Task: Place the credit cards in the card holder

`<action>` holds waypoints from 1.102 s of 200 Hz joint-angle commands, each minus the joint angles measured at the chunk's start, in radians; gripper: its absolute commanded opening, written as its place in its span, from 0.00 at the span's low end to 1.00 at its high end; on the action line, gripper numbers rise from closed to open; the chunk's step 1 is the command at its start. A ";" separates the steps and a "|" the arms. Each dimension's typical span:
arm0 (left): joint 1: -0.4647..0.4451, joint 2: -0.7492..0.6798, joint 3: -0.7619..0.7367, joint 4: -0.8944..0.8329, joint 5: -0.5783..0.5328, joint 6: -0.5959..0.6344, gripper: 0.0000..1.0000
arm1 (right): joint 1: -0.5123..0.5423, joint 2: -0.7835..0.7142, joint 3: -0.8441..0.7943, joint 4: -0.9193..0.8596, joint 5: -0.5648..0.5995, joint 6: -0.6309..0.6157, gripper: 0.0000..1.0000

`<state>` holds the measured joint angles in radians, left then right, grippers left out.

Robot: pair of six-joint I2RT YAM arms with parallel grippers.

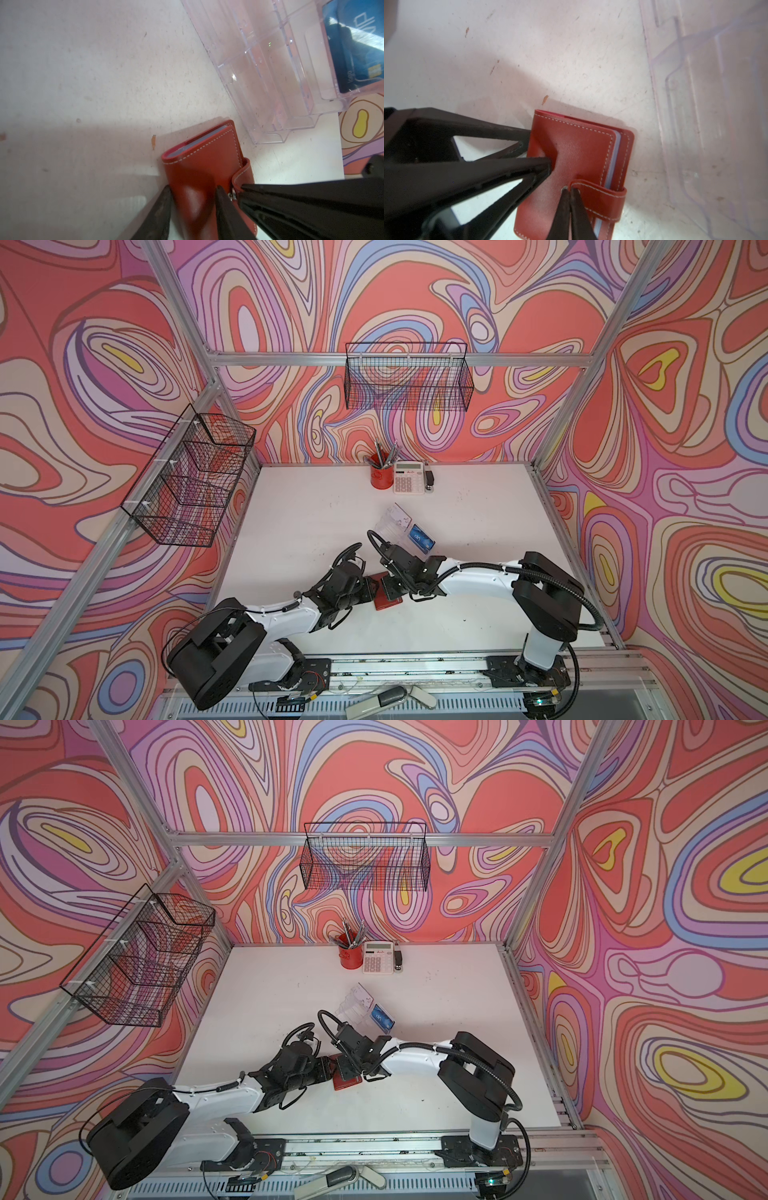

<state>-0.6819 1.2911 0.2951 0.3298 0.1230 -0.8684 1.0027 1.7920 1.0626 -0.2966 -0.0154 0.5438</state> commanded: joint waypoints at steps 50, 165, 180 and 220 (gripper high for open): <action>-0.002 0.040 -0.037 -0.109 -0.011 -0.012 0.38 | -0.003 -0.022 -0.024 -0.007 -0.020 0.004 0.00; -0.002 0.043 -0.031 -0.118 -0.017 -0.010 0.37 | -0.003 -0.025 -0.033 0.010 -0.037 0.005 0.00; -0.002 0.043 -0.031 -0.118 -0.016 -0.011 0.37 | -0.003 -0.025 -0.036 0.014 -0.040 0.007 0.00; -0.002 0.044 -0.032 -0.117 -0.016 -0.011 0.37 | -0.003 -0.072 -0.046 0.020 -0.034 0.007 0.00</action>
<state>-0.6819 1.2984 0.2943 0.3405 0.1192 -0.8684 1.0019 1.7607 1.0340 -0.2787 -0.0383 0.5442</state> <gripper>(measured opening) 0.373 0.047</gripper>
